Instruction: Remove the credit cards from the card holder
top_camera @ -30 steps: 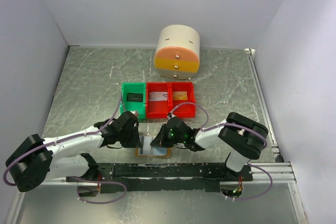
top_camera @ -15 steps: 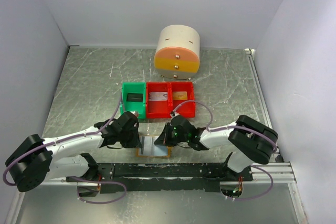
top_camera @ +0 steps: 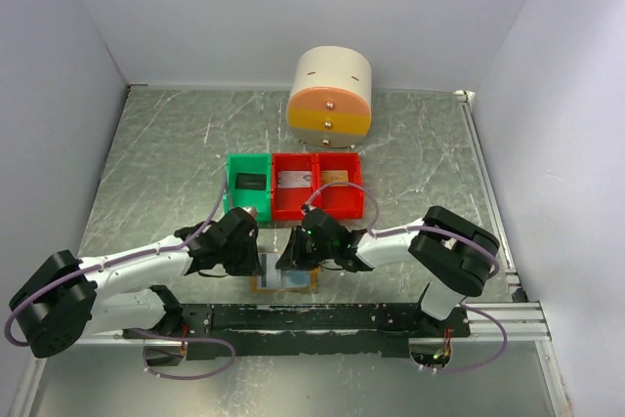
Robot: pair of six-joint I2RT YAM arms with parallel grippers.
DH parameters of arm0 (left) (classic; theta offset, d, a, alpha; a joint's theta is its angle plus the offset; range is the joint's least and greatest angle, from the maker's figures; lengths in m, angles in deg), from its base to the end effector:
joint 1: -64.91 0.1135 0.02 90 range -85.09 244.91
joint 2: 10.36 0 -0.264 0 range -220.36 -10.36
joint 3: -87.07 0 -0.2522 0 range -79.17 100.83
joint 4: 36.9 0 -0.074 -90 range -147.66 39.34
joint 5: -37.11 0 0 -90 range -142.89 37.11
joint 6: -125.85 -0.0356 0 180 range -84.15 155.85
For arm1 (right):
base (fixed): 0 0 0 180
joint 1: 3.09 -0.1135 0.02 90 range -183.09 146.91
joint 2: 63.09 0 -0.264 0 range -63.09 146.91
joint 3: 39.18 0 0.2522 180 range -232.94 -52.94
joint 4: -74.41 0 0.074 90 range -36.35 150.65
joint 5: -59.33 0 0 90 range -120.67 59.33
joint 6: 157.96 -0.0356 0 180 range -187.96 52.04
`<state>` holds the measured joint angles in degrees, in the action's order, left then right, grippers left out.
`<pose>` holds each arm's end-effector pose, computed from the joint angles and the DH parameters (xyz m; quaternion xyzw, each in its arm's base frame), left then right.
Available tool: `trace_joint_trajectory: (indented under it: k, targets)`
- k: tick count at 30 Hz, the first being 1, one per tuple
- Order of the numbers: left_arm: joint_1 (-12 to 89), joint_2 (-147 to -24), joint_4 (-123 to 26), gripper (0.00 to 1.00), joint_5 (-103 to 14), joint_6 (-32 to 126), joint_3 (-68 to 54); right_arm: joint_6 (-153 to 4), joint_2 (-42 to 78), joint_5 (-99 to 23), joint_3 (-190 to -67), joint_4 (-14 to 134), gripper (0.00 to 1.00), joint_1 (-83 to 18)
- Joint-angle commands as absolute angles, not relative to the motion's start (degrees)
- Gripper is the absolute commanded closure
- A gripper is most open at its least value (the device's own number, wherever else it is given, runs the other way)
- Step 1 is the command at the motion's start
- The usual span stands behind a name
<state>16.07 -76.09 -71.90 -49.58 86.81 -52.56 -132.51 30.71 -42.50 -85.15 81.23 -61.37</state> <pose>0.1258 -0.1471 0.1509 -0.0105 0.9663 -0.2136 0.1433 0.1457 0.2496 0.1186 0.0068 0.9061 0.4070 0.1150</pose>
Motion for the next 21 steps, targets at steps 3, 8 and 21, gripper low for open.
trace_joint_trajectory:
  k: [3,8,21]
  targets:
    - [15.67,-76.63,-72.12,0.75,-50.21,86.34,-53.58,-130.6,34.25,-41.37,-86.33,79.73,0.8,-62.87]
    - [15.62,-76.04,-72.48,0.75,-50.75,86.47,-53.46,-131.96,31.98,-41.32,-83.51,83.0,0.99,-62.89]
    - [15.61,-75.24,-72.99,0.74,-50.79,86.38,-53.5,-131.64,25.54,-38.13,-81.32,77.41,1.0,-62.44]
